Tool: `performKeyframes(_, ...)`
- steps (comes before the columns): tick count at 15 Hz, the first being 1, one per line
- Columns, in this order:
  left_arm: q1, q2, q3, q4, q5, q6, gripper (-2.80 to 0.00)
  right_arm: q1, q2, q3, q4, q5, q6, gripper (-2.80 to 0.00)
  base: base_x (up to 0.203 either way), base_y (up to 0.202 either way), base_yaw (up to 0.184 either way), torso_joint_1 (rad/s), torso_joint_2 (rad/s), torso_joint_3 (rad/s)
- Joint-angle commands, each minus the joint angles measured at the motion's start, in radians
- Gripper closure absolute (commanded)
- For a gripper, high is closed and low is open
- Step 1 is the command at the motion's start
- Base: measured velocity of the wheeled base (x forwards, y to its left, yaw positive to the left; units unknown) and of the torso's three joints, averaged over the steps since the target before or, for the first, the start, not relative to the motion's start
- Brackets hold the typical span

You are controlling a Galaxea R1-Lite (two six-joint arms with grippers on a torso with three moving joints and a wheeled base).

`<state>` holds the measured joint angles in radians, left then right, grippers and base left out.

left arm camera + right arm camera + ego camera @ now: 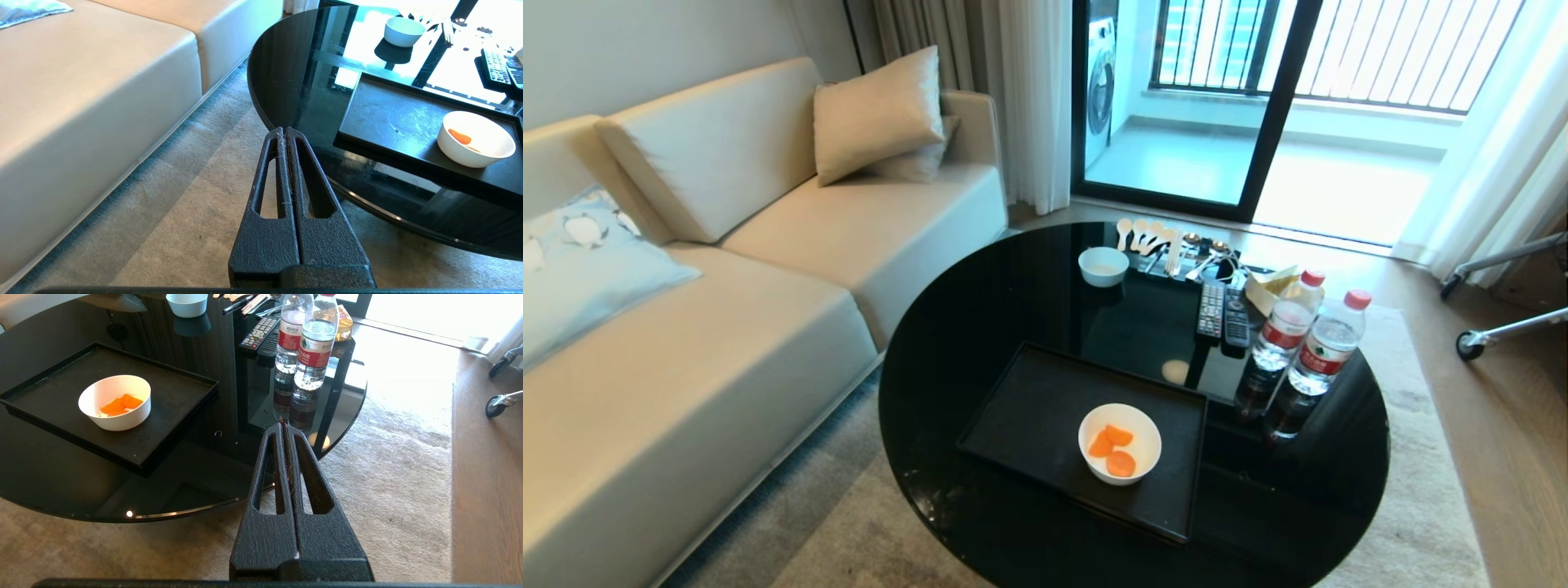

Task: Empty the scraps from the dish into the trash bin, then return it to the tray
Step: Pick up the bowl with leftover food

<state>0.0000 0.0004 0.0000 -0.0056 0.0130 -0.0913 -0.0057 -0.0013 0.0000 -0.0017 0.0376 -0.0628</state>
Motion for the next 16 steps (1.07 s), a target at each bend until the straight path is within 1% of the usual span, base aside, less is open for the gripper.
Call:
performKeyframes(1,0.000,0.000,0.000,0.000,0.001,-0.001,0.00,0.000,0.003,0.000,-0.001,0.001,0.000,0.00,0.000,0.000,0.000,0.000,0.00,0.000)
performKeyframes(7,0.000,0.000,0.000,0.000,0.001,-0.001,0.00,0.005,0.003,0.000,-0.001,0.002,-0.010,0.00,0.000,0.000,0.000,0.000,0.00,0.000)
performKeyframes(8,0.000,0.000,0.000,0.000,0.001,-0.001,0.00,0.005,0.001,0.000,-0.004,0.003,-0.017,0.00,0.000,0.000,0.000,0.000,0.00,0.000)
performKeyframes(9,0.000,0.000,0.000,0.000,0.001,-0.001,0.00,0.004,0.005,-0.011,-0.005,0.011,-0.044,0.00,0.000,0.000,0.000,0.000,0.00,0.000)
performKeyframes(10,0.000,0.000,0.000,0.000,0.001,-0.001,0.00,0.004,0.012,-0.031,-0.002,0.028,-0.061,0.00,0.000,0.000,0.000,0.000,0.00,0.000)
performKeyframes(12,0.000,0.000,0.000,0.000,0.001,-0.001,0.00,0.005,0.074,-0.090,0.011,0.127,-0.092,0.00,0.000,0.000,0.000,0.000,0.00,0.000)
performKeyframes(13,0.000,0.000,0.000,0.000,0.001,-0.001,0.00,0.006,0.131,-0.118,0.012,0.158,-0.110,0.00,0.000,0.000,0.000,0.000,0.00,0.000)
performKeyframes(16,0.000,0.000,0.000,0.000,0.001,-0.001,0.00,0.015,0.382,-0.235,0.007,0.188,-0.158,0.00,0.000,0.000,0.000,0.000,0.00,0.000)
